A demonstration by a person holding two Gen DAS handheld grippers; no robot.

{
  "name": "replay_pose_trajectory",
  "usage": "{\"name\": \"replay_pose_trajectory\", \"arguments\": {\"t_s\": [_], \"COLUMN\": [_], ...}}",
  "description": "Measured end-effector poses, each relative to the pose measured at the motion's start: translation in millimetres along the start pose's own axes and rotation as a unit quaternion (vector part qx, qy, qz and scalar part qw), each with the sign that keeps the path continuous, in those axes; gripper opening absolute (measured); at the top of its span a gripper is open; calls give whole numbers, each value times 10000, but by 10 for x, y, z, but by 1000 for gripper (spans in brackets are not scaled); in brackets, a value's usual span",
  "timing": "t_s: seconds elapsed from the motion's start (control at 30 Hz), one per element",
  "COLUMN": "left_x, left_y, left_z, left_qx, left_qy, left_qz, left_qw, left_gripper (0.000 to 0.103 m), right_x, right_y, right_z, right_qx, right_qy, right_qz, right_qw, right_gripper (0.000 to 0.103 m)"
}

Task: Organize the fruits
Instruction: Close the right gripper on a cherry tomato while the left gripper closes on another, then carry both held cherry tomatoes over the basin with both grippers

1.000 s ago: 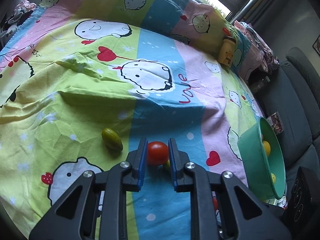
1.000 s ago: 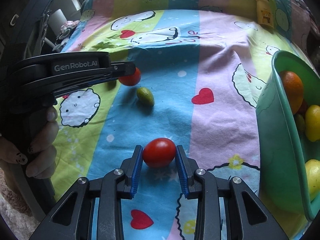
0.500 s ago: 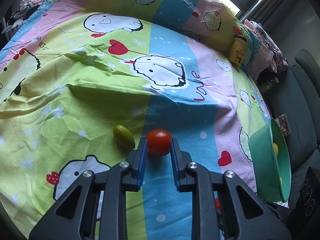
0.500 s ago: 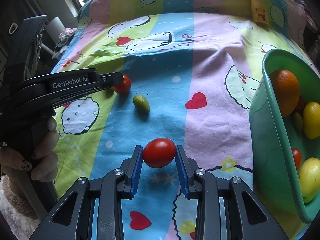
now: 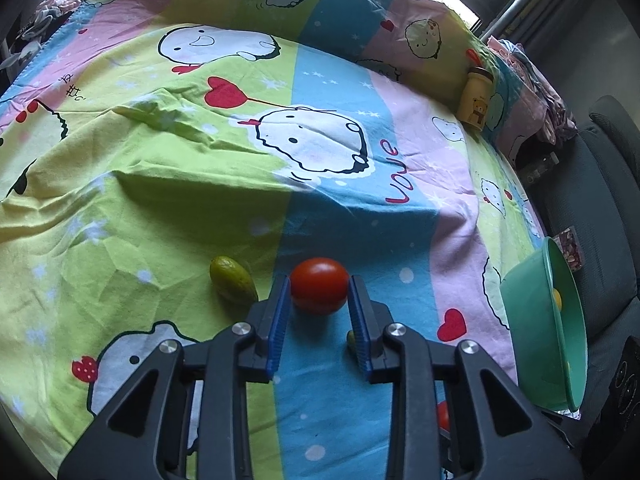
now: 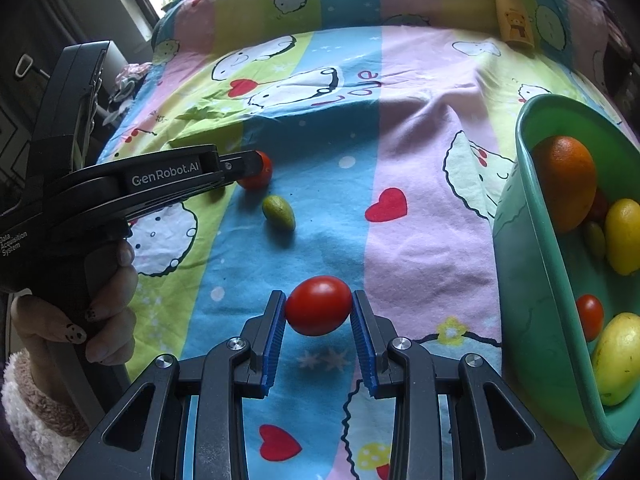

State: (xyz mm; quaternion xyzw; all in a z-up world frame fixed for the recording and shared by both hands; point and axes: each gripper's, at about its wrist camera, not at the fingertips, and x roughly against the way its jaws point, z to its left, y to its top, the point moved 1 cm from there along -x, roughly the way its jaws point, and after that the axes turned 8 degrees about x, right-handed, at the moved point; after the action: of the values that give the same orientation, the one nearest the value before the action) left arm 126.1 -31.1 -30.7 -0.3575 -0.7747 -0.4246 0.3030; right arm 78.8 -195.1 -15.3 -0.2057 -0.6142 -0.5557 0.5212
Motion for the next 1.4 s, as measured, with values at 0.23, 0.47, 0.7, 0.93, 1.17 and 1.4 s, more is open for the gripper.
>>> {"name": "replay_pose_trajectory", "arguments": {"t_s": [0.23,0.47,0.7,0.93,1.17,1.4], "left_x": [16,316,703,591,264,-69], "left_y": [5,-52,-125,-126,-148,-201], "left_z": [1,-207,-445,-486,-616,-697], "left_qx": [109,-116,-393,-500,-695,-969], "left_qy": [-204,-519,-1065,-762,-448,152], "left_qz": [106,-223,-584,-481,-113,171], "left_qw": [9997,9983,9918,9947,9965,9950], "left_gripper": [28,28,19,20,27,35], "right_x": [44,189,442,576,1041,1147], "right_y": [14,25,16,3,-81,-208], "right_z": [-29,-121,-177,-268,-582,-976], "right_qx": [-72,-231,-356,-534,-1126,-1802], "right_qy": [28,-4,199,273,582,431], "right_qz": [-98,-344,-757,-990,-1880,-2078], "right_qw": [9999,9991,9963,9933,9740,9605], "right_gripper": [34,34,34,34,34,34]}}
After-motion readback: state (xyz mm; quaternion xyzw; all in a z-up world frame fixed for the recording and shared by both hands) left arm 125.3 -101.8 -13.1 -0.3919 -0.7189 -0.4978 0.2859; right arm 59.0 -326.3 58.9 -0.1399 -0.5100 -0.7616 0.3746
